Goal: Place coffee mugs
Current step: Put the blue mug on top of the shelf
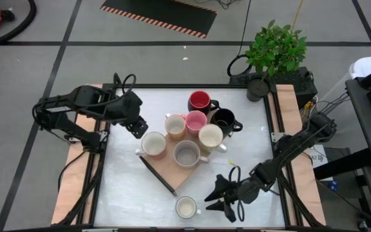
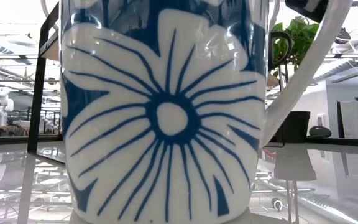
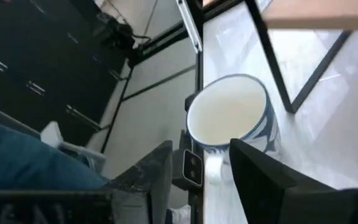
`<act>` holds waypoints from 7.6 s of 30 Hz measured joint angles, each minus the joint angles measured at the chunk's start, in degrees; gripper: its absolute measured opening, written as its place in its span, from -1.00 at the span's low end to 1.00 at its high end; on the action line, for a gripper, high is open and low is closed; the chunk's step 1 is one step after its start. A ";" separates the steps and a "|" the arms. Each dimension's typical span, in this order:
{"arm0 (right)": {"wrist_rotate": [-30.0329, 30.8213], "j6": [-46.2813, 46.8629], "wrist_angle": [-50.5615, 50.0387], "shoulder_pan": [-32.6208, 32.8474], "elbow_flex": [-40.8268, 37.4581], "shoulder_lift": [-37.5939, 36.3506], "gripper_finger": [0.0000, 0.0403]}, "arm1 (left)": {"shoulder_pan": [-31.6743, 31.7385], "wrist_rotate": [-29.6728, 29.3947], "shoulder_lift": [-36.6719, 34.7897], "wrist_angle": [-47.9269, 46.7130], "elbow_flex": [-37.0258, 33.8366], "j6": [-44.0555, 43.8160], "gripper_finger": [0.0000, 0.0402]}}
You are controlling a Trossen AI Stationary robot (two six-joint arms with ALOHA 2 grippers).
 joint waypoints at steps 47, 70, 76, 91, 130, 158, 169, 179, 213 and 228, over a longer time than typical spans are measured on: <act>8.61 -6.86 -4.70 3.43 8.92 14.84 -0.28 | -7.89 -1.54 1.15 -0.05 -0.06 -11.74 0.15; 12.55 -2.98 4.36 3.04 8.85 22.00 -0.65 | -7.78 -2.95 1.15 -0.05 -0.04 -12.23 0.15; 12.71 -2.78 4.94 3.12 8.87 21.95 -0.77 | -7.78 -3.24 1.15 -0.05 -0.04 -12.93 0.15; 11.49 -8.43 -1.26 4.04 8.81 9.44 -0.96 | -7.78 -3.33 1.13 -0.07 -0.84 -13.68 0.15; -20.77 -39.18 17.69 -13.49 8.90 1.41 -0.99 | -9.19 -7.67 1.13 7.62 -5.27 -18.95 0.15; -22.18 -48.33 32.37 -16.43 8.90 12.96 -0.98 | -9.18 -8.45 1.13 7.16 -5.27 -20.26 0.15; -19.13 -49.42 32.25 -16.06 8.90 12.96 -0.98 | -9.18 -8.14 1.13 7.14 -5.27 -20.51 0.15; -18.76 -52.44 29.24 -15.86 8.87 12.99 -0.97 | -9.18 -8.14 1.13 7.20 -5.27 -20.49 0.15; -14.33 -49.01 26.27 -17.16 8.90 12.94 -0.82 | -9.18 -8.16 1.13 7.55 -5.27 -20.27 0.15; -10.86 -42.79 23.97 -15.67 8.92 12.92 -0.19 | -9.38 -8.16 1.13 7.55 -5.27 -19.87 0.15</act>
